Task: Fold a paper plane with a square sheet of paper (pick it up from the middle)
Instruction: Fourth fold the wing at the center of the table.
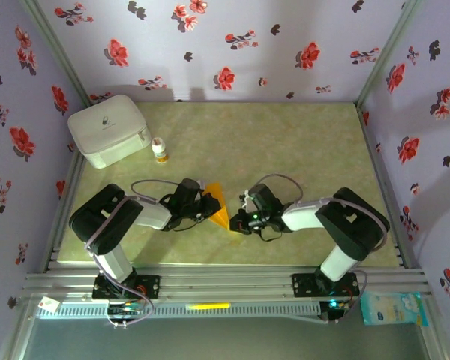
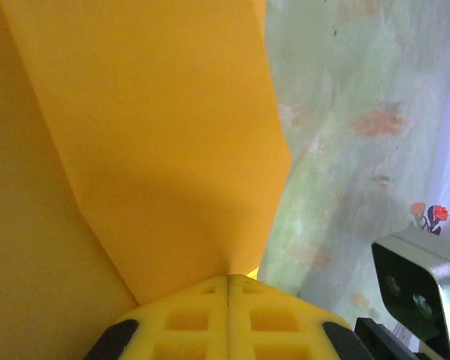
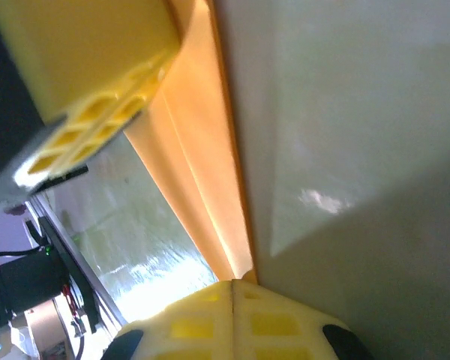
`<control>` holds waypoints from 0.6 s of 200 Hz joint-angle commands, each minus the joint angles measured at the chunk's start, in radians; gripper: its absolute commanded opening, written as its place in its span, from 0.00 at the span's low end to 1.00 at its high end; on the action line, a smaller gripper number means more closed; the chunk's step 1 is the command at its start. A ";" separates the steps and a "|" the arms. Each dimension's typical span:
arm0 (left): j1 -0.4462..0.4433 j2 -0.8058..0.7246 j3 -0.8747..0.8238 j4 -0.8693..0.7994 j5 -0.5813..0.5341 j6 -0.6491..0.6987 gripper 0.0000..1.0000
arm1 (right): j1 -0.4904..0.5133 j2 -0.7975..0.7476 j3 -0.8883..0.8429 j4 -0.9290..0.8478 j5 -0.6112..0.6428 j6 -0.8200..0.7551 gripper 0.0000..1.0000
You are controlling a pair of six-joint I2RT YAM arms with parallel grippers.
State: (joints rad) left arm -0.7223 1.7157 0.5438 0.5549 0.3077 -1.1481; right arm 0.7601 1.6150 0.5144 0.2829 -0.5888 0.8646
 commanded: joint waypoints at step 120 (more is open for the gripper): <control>0.017 0.043 -0.052 -0.115 -0.065 0.007 0.00 | 0.011 -0.003 0.186 -0.129 0.067 0.060 0.04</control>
State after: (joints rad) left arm -0.7219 1.7157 0.5373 0.5694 0.3080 -1.1492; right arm 0.7685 1.5391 0.6834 0.0834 -0.5270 0.8703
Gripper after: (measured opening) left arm 0.047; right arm 0.046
